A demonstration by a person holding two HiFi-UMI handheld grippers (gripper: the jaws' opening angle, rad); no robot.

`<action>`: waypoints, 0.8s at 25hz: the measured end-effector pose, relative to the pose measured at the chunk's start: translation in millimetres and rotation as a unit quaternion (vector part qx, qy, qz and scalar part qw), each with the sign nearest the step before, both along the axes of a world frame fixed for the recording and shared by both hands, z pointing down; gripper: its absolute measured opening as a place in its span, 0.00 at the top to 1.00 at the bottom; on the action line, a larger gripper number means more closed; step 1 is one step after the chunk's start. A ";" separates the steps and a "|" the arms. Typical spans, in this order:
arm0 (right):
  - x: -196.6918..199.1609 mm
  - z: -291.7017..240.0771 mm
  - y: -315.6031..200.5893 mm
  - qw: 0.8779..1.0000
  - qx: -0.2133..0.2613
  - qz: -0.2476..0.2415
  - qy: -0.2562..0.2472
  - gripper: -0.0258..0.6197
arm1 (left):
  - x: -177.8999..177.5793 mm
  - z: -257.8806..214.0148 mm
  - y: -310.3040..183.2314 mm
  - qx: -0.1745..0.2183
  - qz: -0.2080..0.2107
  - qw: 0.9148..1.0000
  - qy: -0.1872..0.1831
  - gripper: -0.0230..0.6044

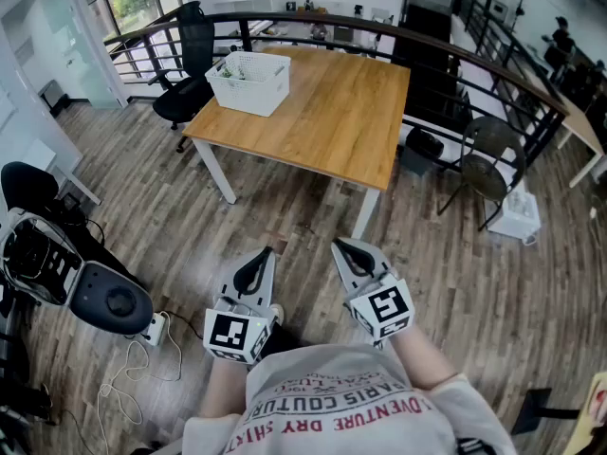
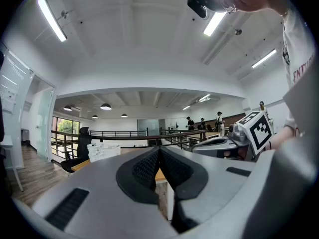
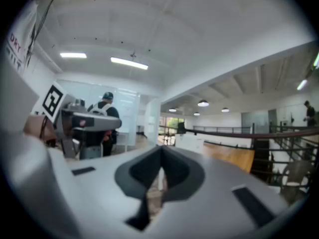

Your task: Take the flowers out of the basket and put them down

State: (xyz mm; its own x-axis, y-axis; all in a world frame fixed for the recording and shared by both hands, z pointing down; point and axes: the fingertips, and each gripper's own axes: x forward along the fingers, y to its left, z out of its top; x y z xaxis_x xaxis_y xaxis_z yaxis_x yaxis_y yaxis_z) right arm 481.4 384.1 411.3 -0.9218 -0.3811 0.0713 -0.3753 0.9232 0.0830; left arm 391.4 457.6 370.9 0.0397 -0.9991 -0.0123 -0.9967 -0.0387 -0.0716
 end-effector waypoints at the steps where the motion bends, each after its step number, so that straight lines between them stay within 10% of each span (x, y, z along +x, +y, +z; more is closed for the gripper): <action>1: -0.1 -1.1 -0.2 1.000 0.000 0.000 -0.001 0.92 | 0.4 -1.2 0.4 0.000 0.000 1.000 0.002 0.92; 20: -30.6 45.1 -28.9 0.997 -0.029 0.016 0.070 0.92 | -35.3 24.4 -29.2 -0.038 -0.001 0.999 0.033 0.92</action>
